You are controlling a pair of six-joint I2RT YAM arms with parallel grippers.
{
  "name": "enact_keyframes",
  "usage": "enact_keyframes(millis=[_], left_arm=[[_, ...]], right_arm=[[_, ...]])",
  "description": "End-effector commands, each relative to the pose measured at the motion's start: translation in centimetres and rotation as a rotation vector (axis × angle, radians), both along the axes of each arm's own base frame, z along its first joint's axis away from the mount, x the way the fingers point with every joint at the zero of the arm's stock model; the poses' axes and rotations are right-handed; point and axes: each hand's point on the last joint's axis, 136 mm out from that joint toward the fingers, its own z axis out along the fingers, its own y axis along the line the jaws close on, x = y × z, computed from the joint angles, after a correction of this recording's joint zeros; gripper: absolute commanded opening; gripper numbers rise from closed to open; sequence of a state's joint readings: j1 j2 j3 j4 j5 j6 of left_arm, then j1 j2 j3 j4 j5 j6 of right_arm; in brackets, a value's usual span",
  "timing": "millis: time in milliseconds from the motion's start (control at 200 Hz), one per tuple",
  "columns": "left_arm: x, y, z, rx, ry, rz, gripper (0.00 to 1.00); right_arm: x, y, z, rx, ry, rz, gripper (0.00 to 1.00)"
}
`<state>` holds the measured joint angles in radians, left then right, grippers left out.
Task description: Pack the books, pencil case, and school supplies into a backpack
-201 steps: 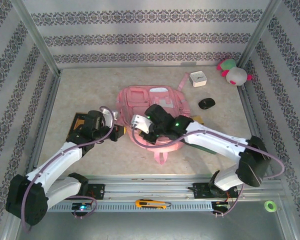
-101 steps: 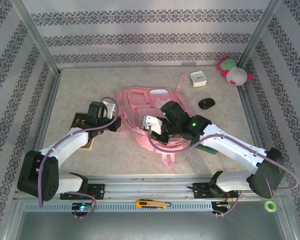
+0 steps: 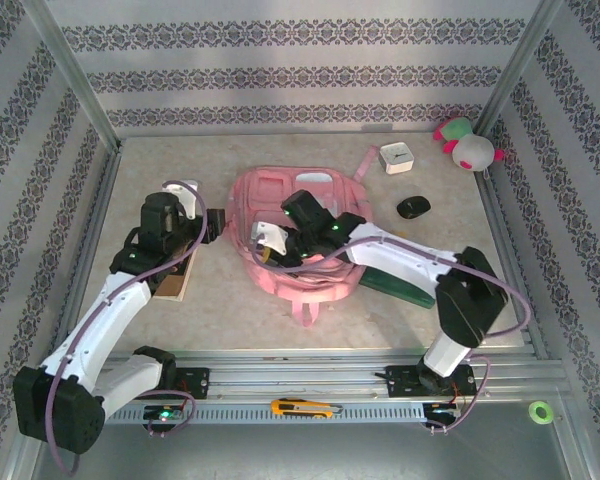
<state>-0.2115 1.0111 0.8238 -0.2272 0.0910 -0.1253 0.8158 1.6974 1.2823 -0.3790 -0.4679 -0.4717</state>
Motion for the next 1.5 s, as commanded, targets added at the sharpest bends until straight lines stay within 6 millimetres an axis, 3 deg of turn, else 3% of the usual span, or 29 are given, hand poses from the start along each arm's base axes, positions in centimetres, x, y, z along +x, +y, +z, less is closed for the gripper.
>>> enact_keyframes(millis=[0, 55, 145, 185, 255, 445, 590, 754, 909, 1029, 1174, 1249, 1339, 1404, 1494], left_arm=[[-1.1, 1.5, -1.1, 0.101, 0.059, 0.005, 0.7], [-1.3, 0.8, -0.9, 0.116, 0.046, -0.056, 0.7], [-2.1, -1.9, -0.1, 0.128, -0.019, -0.253, 0.71], [-2.6, -3.4, 0.2, 0.139, -0.056, -0.36, 0.77], [-3.4, -5.3, 0.8, 0.162, -0.112, -0.505, 0.79], [-4.7, -9.3, -0.5, 0.328, -0.15, -0.838, 0.78], [-5.0, -13.1, -4.0, 0.478, -0.154, -1.043, 0.79], [-5.0, -15.9, -7.5, 0.541, -0.106, -1.17, 0.79], [-4.1, -17.7, -10.7, 0.661, -0.044, -1.196, 0.81], [-2.0, -19.4, -11.2, 0.698, -0.056, -1.131, 0.81], [-1.6, -20.7, -12.5, 0.708, -0.038, -1.156, 0.82], [-1.2, -21.1, -13.1, 0.724, -0.032, -1.153, 0.83], [0.8, -21.0, -13.2, 0.768, -0.047, -1.068, 0.83], [2.2, -20.6, -13.1, 0.807, -0.055, -1.004, 0.75], [2.3, -20.8, -10.6, 0.763, -0.064, -0.974, 0.3]], right_arm=[[0.5, 3.1, 4.2, 0.15, -0.078, 0.107, 0.08], [0.5, 3.2, 4.5, 0.158, -0.069, 0.106, 0.18], [-0.1, 2.7, 6.0, 0.189, -0.029, 0.071, 0.45], [-0.4, 2.2, 6.6, 0.201, -0.002, 0.04, 0.55], [-0.8, 0.9, 7.4, 0.218, 0.051, -0.03, 0.65], [1.7, -5.1, 7.2, 0.221, 0.214, -0.459, 0.66], [4.5, -11.8, 5.7, 0.302, 0.412, -0.828, 0.66], [5.0, -17.2, 4.9, 0.383, 0.469, -0.993, 0.67], [5.0, -19.9, 4.3, 0.42, 0.481, -1.072, 0.67], [4.8, -21.3, 3.6, 0.437, 0.505, -1.121, 0.68], [4.5, -22.8, 3.3, 0.47, 0.529, -1.176, 0.69], [4.3, -23.4, 3.4, 0.485, 0.528, -1.193, 0.7], [4.0, -24.2, 3.3, 0.488, 0.532, -1.218, 0.7], [3.8, -24.8, 3.2, 0.484, 0.533, -1.241, 0.71], [3.4, -26.2, 2.6, 0.465, 0.544, -1.302, 0.71]])
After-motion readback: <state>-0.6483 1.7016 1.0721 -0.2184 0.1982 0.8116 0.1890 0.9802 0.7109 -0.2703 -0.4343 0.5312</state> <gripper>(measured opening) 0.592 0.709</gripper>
